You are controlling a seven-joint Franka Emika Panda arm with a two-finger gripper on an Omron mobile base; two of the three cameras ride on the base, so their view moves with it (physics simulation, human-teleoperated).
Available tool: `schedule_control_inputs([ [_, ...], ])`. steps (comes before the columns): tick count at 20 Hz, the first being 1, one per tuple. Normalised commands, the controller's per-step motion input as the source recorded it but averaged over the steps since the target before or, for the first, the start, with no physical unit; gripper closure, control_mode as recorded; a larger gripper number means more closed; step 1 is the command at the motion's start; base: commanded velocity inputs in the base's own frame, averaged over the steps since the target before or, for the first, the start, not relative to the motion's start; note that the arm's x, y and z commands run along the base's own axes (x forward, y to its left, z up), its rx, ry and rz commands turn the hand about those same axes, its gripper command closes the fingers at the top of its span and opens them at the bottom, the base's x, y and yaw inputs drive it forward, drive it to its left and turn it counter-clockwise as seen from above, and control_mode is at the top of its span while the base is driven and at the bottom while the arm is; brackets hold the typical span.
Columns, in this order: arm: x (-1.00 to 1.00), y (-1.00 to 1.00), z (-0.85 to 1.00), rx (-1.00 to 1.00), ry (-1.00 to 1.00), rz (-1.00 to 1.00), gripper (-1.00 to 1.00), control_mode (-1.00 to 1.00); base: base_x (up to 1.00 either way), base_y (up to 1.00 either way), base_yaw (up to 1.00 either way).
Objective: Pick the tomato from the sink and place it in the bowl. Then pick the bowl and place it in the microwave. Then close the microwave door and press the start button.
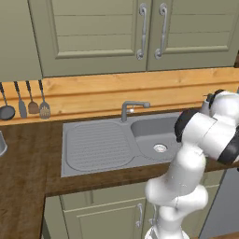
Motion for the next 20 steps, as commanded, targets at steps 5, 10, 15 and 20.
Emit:
schedule_control_inputs([
  [5,-0.51,1.0,0.97,-0.02,0.08,0.19,1.0,-1.0,0.0,0.0,0.0],
  [10,-0.53,1.0,0.8,-0.06,0.18,0.22,1.0,-1.0,0.0,0.0,0.0],
  [15,-0.47,0.75,0.15,-0.27,0.13,0.16,1.0,-1.0,0.0,0.0,0.0],
  [20,0.05,0.36,-0.16,-0.34,0.17,0.0,1.0,-1.0,0.0,0.0,0.0],
])
